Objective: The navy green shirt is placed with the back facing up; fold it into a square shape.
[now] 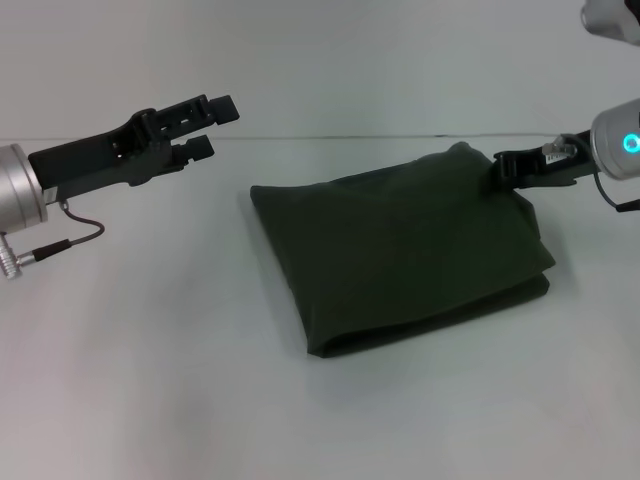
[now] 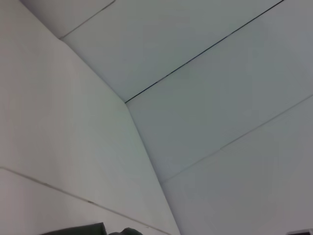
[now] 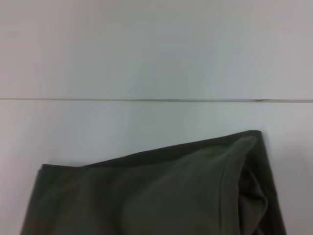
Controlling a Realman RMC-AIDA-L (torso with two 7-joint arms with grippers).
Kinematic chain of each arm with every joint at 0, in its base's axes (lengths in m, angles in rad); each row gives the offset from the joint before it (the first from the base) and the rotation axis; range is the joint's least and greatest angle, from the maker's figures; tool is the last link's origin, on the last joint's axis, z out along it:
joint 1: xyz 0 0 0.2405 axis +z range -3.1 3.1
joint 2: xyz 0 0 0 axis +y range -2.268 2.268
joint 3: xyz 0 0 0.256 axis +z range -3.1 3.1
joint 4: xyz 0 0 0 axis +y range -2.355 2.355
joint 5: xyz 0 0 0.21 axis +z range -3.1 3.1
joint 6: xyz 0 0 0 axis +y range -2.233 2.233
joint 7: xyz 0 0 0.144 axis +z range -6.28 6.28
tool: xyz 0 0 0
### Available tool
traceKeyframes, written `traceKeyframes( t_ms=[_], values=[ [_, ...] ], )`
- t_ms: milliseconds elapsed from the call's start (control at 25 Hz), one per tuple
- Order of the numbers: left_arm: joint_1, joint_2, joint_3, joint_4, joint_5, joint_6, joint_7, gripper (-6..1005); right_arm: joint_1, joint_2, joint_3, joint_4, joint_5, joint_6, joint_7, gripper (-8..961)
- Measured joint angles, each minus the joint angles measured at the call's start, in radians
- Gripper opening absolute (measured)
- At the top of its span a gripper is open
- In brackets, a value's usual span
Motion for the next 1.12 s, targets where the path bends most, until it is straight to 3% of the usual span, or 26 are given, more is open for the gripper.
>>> traceKeyframes(
  t_ms=[400, 600, 800, 960, 1120],
  values=[
    [0.002, 0.0, -0.009, -0.002, -0.001, -0.002, 0.001, 918, 0.022, -0.004, -0.014, 0.131, -0.053, 0.117, 0.002, 53],
    [0.002, -0.003, -0.019, -0.002, -0.001, -0.001, 0.001, 918, 0.026, -0.001, -0.021, 0.145, -0.116, 0.2, 0.04, 130],
    [0.006, -0.003, -0.027, -0.001, -0.001, 0.005, 0.002, 918, 0.024, -0.02, -0.017, 0.154, -0.122, 0.246, 0.054, 206],
    [0.006, 0.0, -0.025, -0.001, 0.001, 0.021, -0.004, 917, -0.017, -0.053, 0.029, 0.067, -0.106, 0.178, 0.096, 306],
    [0.017, 0.012, -0.002, -0.002, 0.032, 0.106, -0.047, 917, -0.133, -0.059, 0.178, -0.127, 0.043, -0.014, 0.001, 356]
  ],
)
